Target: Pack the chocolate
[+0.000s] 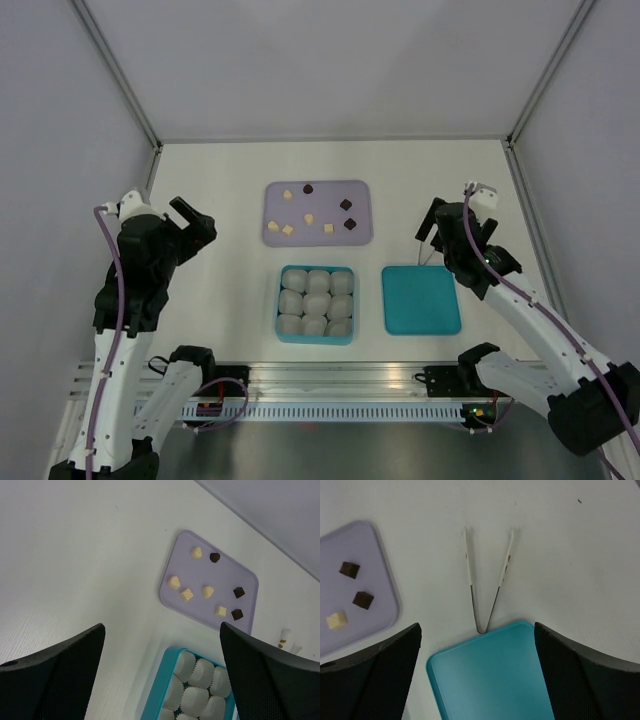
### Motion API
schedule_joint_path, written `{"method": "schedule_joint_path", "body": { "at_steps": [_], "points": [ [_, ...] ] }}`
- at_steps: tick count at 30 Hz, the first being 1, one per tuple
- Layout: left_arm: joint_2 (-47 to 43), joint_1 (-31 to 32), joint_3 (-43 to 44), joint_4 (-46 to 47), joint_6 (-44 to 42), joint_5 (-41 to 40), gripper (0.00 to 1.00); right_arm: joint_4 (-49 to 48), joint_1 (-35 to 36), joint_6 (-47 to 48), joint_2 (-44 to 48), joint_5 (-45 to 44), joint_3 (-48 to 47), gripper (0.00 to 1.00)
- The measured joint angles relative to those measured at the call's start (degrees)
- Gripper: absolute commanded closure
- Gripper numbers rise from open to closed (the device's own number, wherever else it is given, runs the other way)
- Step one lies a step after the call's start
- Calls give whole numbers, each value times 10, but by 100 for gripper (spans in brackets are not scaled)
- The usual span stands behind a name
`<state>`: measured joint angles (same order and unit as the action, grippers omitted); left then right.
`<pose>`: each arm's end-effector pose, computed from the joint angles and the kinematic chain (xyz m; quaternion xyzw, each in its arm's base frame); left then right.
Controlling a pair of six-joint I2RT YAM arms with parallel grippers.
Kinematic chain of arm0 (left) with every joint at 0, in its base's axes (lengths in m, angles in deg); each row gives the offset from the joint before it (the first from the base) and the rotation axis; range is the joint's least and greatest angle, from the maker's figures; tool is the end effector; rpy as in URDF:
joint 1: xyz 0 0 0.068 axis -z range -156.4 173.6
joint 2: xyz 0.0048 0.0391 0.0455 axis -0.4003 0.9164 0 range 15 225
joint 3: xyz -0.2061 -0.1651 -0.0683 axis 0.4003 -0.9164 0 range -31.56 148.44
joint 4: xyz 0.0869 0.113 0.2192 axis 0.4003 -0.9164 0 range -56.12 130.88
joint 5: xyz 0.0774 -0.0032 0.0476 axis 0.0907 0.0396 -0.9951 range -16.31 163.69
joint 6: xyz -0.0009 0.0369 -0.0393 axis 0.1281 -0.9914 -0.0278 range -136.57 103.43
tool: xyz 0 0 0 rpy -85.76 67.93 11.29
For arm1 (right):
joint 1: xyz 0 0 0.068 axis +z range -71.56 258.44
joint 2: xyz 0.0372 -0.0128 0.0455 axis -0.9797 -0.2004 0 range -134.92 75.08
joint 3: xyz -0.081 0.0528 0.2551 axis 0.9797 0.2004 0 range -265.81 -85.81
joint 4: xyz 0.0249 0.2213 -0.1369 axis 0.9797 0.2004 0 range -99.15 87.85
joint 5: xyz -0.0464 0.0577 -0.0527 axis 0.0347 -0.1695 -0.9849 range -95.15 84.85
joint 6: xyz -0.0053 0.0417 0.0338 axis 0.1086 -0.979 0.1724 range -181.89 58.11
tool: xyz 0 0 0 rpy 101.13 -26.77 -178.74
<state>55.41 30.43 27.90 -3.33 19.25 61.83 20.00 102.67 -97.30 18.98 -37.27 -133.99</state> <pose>0.1296 -0.0082 0.3751 -0.2637 0.7991 -0.1127 0.5285 0.1963 0.0675 0.2956 0.2065 0.8441 -0.0018 0.4948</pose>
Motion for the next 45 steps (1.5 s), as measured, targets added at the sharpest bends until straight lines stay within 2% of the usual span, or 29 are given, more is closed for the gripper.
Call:
{"method": "schedule_joint_path", "body": {
  "at_steps": [11,16,28,40,45],
  "points": [
    [42,0,-23,13,6,17,0,-52,-44,-10,-253,31,-17,2],
    [48,0,-27,15,6,18,0,-95,-62,-7,-318,51,-21,2],
    [49,0,-27,24,6,17,0,-169,-80,3,-384,95,-20,2],
    [54,0,-27,26,6,16,0,-202,-95,23,-401,101,-13,13],
    [55,0,-27,26,6,15,0,-199,-95,23,-404,87,-14,15]
  ]
}}
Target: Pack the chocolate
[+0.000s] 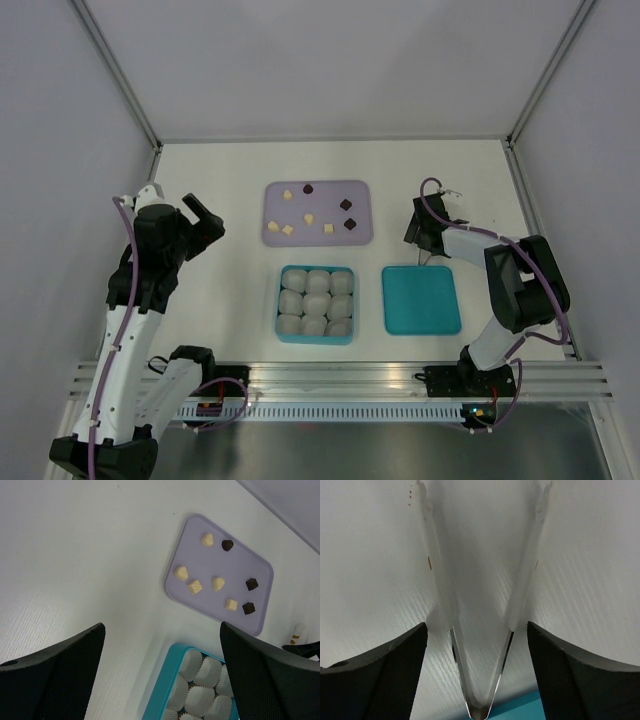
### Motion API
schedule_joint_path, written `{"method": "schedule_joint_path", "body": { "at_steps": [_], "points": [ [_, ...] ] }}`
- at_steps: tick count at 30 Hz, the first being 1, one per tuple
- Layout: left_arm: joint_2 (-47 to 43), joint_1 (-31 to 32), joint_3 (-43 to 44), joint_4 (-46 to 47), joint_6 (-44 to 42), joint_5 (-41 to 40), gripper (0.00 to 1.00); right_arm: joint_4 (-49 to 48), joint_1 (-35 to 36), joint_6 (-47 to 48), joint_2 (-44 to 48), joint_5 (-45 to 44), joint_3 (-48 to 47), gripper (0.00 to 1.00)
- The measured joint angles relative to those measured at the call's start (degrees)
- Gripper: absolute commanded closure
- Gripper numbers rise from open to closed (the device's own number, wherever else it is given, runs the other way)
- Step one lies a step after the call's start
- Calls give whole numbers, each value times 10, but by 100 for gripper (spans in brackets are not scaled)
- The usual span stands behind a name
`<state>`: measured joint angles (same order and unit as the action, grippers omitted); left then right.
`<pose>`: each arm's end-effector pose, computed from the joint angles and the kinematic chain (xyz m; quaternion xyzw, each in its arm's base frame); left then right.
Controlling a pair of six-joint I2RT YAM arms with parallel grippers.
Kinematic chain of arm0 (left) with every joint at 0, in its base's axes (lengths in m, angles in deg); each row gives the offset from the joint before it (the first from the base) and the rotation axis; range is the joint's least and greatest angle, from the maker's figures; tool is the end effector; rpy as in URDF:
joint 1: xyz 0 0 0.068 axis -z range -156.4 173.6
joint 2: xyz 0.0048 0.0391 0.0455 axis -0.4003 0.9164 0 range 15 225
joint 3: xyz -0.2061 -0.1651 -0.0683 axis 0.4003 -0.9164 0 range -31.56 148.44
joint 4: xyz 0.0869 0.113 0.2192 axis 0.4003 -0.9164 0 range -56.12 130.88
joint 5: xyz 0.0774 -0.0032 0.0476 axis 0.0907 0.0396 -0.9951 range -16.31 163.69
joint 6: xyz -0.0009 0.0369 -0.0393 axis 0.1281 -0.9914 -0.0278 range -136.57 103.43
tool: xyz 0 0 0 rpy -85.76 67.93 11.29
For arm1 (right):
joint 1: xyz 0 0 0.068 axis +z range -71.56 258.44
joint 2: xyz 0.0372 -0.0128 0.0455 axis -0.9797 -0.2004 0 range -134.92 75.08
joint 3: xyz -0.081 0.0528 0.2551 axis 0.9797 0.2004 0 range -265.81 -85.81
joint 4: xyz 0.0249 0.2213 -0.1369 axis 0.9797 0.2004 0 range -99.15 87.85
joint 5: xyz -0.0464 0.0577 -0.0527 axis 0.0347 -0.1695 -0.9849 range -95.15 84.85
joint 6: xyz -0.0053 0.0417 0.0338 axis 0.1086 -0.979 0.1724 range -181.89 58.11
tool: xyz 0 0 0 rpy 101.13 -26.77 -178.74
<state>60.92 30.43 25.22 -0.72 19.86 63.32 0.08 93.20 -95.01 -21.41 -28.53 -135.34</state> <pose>0.1591 -0.0126 0.3525 -0.2642 0.8256 -0.1085 0.4867 0.3132 0.0679 0.1491 0.2076 0.9155 -0.0615 0.3390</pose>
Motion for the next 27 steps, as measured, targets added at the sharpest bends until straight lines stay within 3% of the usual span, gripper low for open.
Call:
{"method": "schedule_joint_path", "body": {
  "at_steps": [10,27],
  "points": [
    [-16,0,-5,0,0,-1,0,8,0,-9,-4,-9,-4,22],
    [-34,0,-5,1,1,-1,0,-2,0,-7,7,-7,10,51]
  ]
}}
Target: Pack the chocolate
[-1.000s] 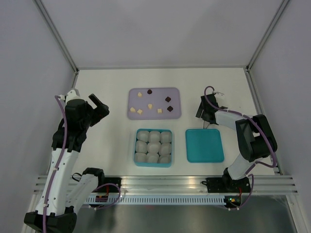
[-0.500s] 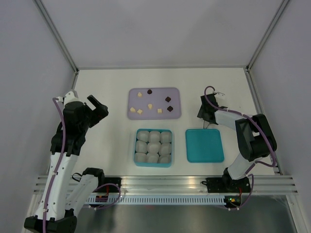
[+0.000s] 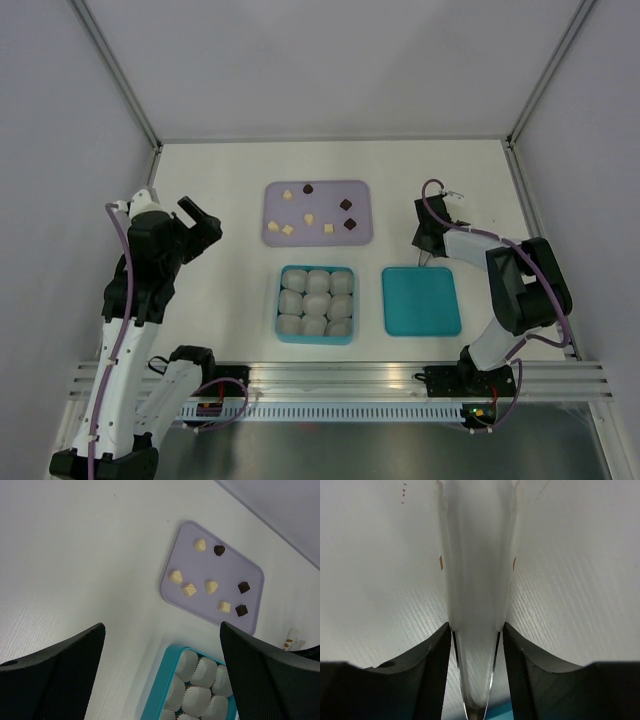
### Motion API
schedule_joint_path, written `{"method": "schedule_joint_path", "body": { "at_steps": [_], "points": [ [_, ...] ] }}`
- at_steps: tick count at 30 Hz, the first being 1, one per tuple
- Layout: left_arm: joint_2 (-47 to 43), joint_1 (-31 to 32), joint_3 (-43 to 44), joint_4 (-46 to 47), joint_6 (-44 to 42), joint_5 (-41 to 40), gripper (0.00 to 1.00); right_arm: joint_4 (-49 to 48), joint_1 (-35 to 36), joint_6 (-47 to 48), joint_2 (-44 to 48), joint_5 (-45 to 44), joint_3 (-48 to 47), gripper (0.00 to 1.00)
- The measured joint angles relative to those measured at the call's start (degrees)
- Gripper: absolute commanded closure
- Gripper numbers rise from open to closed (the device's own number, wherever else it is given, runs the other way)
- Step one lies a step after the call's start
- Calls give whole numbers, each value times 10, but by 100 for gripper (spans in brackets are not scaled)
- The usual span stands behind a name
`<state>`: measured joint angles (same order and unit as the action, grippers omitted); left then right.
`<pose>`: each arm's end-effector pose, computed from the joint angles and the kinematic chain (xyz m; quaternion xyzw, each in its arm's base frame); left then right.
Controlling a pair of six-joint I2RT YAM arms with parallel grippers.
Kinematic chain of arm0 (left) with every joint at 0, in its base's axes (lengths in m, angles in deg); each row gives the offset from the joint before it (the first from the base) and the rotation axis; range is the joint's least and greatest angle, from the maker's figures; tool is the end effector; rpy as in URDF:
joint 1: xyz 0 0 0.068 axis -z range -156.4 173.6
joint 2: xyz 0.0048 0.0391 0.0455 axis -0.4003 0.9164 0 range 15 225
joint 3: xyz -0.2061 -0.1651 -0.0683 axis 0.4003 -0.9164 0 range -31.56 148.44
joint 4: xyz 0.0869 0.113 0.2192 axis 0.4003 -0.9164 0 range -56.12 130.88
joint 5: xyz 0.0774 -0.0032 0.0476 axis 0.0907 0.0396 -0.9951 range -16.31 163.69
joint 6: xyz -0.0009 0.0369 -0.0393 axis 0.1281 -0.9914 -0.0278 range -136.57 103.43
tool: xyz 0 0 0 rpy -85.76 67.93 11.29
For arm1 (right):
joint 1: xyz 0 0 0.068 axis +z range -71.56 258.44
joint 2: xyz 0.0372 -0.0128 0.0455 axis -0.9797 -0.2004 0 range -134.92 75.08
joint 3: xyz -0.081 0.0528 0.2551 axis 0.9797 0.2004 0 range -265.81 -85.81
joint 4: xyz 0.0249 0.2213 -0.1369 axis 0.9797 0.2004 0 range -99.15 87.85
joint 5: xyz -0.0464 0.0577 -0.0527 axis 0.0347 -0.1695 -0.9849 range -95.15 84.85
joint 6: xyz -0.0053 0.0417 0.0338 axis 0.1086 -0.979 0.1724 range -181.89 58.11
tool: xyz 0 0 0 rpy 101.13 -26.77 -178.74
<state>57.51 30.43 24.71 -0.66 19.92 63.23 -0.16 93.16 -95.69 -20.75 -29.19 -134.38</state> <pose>0.1454 -0.0109 0.3576 -0.2637 0.8122 -0.1174 0.5070 0.3096 0.0663 0.1484 0.2147 0.9130 -0.0649 0.3408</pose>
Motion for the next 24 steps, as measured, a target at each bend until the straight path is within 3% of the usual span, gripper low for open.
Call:
{"method": "schedule_joint_path", "body": {
  "at_steps": [9,17,24],
  "points": [
    [-3,0,0,0,0,0,0,33,0,18,28,2,5,55],
    [-3,0,-1,0,0,0,0,74,0,49,108,4,-26,55],
    [-7,0,-3,0,0,0,0,120,0,64,168,64,-59,53]
  ]
}}
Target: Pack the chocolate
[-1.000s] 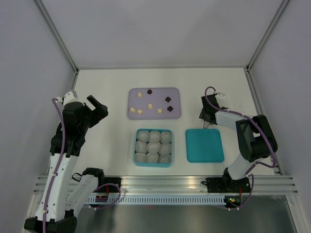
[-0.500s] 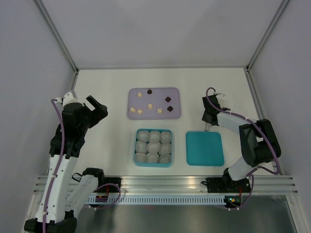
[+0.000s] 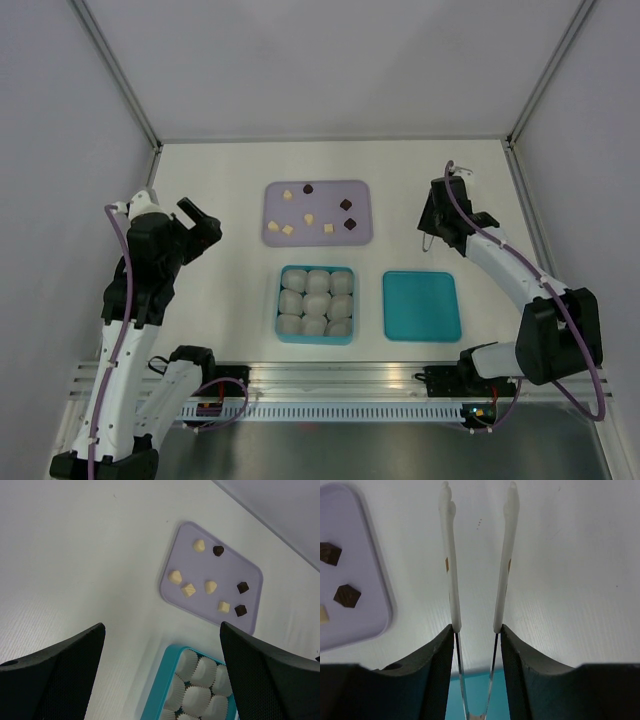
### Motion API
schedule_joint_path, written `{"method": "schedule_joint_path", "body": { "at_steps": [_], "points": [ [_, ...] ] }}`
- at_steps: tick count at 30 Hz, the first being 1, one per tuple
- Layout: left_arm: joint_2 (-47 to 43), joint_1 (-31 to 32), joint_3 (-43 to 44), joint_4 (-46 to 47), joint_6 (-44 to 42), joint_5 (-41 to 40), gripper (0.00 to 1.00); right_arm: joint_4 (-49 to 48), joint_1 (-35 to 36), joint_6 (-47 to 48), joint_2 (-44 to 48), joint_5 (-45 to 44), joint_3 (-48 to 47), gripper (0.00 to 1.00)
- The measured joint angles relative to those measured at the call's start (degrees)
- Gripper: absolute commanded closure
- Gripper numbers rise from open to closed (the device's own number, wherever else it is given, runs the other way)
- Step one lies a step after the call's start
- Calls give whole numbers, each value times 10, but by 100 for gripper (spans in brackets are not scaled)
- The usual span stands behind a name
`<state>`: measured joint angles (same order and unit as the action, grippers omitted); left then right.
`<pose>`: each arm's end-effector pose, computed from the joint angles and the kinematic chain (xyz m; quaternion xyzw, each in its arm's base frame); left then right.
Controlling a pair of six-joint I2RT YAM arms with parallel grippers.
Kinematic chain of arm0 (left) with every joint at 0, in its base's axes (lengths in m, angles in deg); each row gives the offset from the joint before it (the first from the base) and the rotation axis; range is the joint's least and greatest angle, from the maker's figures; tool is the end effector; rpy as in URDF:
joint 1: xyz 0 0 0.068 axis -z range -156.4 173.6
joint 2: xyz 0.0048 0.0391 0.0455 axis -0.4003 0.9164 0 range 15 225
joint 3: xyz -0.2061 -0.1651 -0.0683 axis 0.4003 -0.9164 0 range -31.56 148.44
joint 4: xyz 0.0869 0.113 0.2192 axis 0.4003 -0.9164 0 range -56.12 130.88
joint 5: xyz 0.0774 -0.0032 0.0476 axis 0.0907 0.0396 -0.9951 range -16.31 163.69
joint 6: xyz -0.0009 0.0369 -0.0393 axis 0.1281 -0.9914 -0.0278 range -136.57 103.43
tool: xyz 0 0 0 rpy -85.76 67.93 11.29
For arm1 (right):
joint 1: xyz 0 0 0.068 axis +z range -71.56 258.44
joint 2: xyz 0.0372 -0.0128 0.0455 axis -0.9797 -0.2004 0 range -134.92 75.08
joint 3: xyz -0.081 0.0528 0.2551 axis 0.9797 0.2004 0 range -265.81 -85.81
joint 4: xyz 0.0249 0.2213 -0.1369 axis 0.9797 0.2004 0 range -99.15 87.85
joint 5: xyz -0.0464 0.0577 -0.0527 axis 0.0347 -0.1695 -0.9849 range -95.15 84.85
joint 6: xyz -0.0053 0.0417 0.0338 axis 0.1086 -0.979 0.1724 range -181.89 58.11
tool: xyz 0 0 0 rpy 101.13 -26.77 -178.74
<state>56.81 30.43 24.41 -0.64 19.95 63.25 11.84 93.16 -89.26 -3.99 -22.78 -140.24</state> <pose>0.1428 -0.0106 0.3575 -0.2636 0.8102 -0.1190 0.5098 0.2862 0.0640 0.2480 0.1583 0.9030 0.0017 0.3993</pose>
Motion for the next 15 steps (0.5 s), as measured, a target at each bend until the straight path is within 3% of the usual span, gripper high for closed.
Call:
{"method": "schedule_joint_path", "body": {
  "at_steps": [6,15],
  "points": [
    [-2,0,0,0,0,0,1,67,0,17,8,69,-35,51],
    [3,0,-1,0,1,0,0,128,0,26,22,102,-49,46]
  ]
}}
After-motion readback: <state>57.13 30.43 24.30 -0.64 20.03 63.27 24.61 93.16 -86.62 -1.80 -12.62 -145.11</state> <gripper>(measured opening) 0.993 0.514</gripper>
